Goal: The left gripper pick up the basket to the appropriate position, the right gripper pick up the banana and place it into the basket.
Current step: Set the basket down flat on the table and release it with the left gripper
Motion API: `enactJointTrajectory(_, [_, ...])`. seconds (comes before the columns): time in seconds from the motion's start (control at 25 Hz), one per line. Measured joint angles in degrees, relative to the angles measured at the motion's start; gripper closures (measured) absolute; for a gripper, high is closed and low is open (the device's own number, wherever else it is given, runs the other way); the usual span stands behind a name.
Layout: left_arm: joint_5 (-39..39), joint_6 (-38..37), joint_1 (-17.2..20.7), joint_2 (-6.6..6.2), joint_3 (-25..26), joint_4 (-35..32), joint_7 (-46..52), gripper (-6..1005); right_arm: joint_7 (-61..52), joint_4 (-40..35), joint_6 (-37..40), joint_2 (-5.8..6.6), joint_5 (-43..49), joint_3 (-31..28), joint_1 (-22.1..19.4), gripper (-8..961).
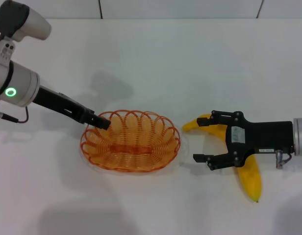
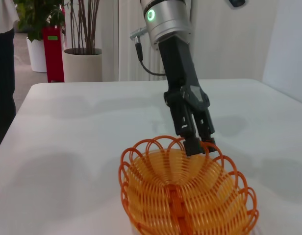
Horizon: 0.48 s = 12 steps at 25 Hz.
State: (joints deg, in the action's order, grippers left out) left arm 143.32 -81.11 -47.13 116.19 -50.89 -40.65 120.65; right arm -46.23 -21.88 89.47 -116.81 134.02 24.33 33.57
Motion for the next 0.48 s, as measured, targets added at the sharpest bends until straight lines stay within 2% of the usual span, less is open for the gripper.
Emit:
enactJointTrajectory(0.12, [-0.1, -0.2, 0.0, 0.08, 0.0, -0.5, 0.1, 347, 0.0, 0.0, 0.0, 0.0, 0.0, -0.1, 0.0, 63])
enactJointTrajectory(0.32, [-0.2, -1.6, 0.2, 0.12, 0.1, -1.3, 0.1, 219, 0.0, 0.0, 0.0, 0.07, 0.0, -0.3, -0.2, 63])
enactJointTrajectory(0.48, [-2.3, -6.1, 3.6, 0.17, 0.2, -8.6, 0.2, 143, 0.0, -0.4, 0.0, 0.09, 0.0, -0.6, -0.7, 63])
